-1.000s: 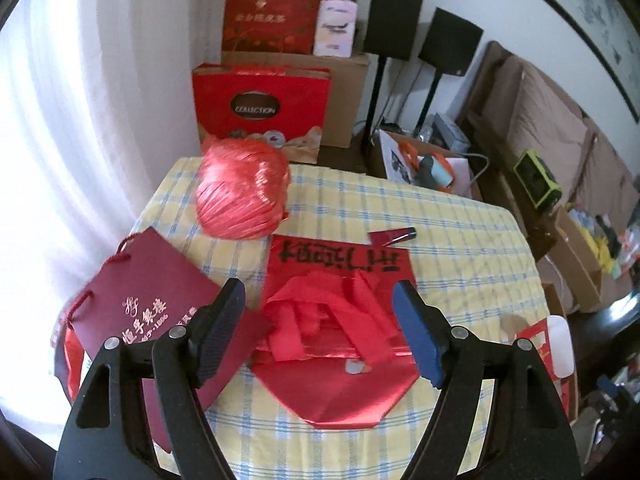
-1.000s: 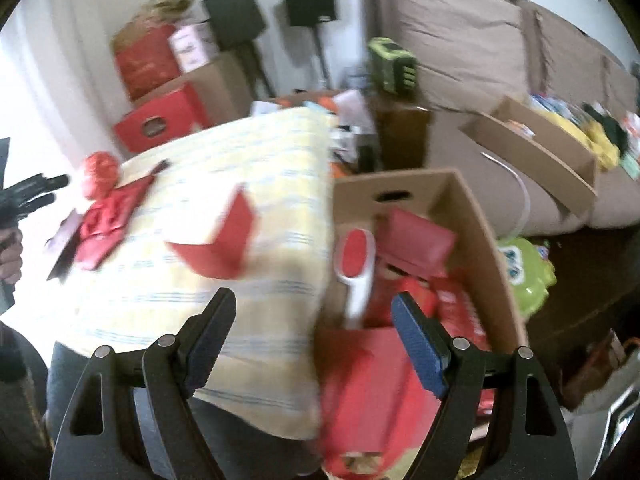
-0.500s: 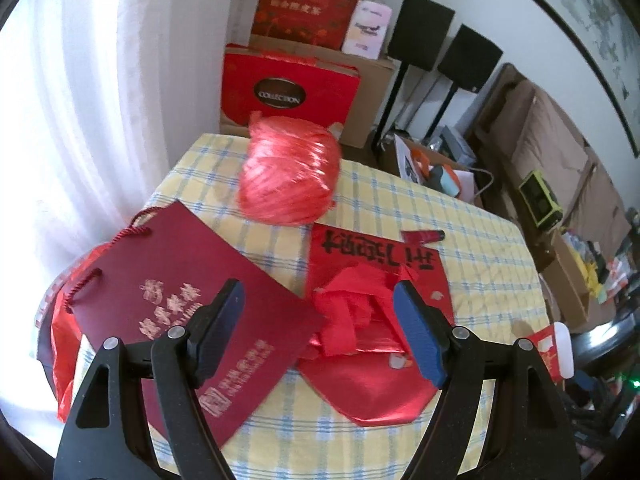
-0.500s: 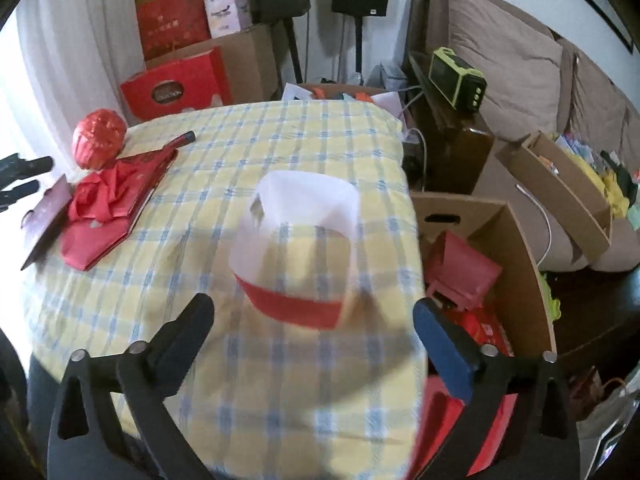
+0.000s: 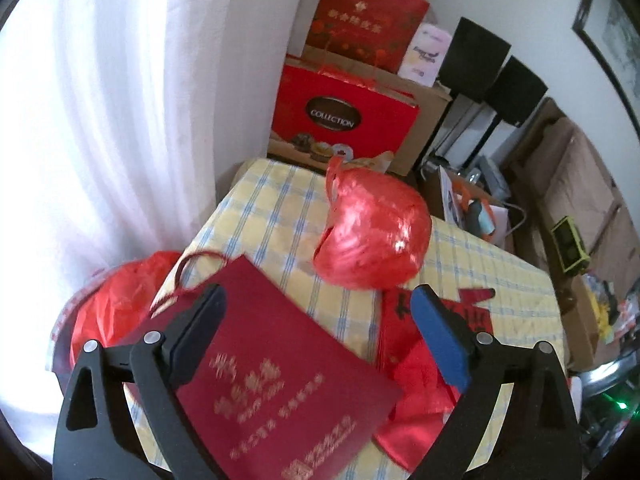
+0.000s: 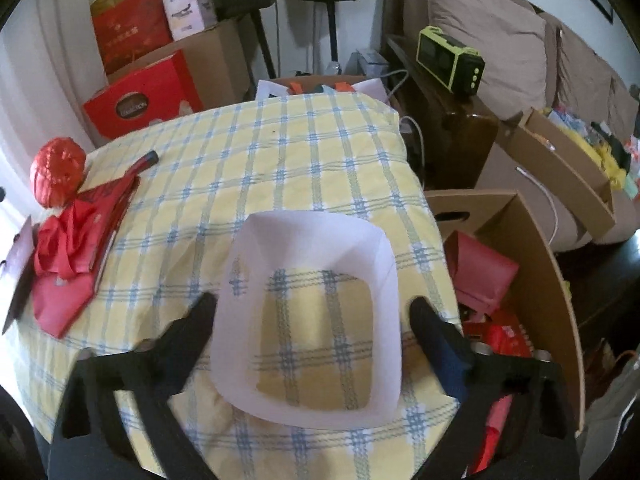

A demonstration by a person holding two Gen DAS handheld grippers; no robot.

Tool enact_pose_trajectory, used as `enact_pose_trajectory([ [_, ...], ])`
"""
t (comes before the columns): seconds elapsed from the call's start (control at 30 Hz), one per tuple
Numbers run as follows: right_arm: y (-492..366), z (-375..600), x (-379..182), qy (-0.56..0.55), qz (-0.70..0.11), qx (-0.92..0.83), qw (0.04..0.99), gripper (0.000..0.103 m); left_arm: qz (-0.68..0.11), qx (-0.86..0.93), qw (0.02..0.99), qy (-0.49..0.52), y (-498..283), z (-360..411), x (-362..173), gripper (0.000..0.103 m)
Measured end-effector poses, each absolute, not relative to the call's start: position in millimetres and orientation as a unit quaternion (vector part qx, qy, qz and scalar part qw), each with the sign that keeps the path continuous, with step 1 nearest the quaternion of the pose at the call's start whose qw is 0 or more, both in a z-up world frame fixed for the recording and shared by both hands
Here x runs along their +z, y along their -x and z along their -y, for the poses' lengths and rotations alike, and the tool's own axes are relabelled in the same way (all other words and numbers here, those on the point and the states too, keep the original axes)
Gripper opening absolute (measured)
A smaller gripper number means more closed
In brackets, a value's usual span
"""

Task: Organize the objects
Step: 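Grasp and lift the red raffia ball with the left gripper while right holds the white frame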

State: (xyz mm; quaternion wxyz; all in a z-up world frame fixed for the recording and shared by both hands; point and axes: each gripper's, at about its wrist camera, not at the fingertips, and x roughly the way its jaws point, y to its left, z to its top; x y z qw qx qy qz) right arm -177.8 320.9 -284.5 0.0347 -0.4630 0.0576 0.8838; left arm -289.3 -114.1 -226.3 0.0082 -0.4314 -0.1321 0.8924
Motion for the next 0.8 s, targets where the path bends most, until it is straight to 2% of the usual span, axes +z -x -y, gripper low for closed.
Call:
enact_pose_trajectory([
  [0.03,178,-320,-286,0.468,-0.056,0.881,0.035,0.063,0.109,0.893,0.001,0.437,297,105,-228,0.094],
  [0.07,179,-319,-287,0.471,-0.054,0.88,0.035,0.059,0.093,0.894,-0.001,0.437,302,98,-230,0.094],
  [0.17,176,-315,-286,0.467,-0.047,0.882,0.03,0.055,0.038,0.902,0.004,0.43,316,72,-237,0.094],
  [0.23,174,-312,-283,0.463,-0.044,0.885,0.026,0.054,0.028,0.904,0.001,0.426,326,60,-243,0.096],
  [0.27,173,-310,-282,0.46,-0.041,0.887,0.025,0.054,0.033,0.903,0.002,0.428,331,57,-247,0.103],
  [0.53,168,-298,-265,0.441,-0.028,0.897,0.007,0.054,0.077,0.892,-0.01,0.445,366,49,-273,0.103],
  [0.8,164,-299,-261,0.436,-0.029,0.899,0.006,0.054,0.045,0.873,-0.02,0.485,392,33,-294,0.102],
])
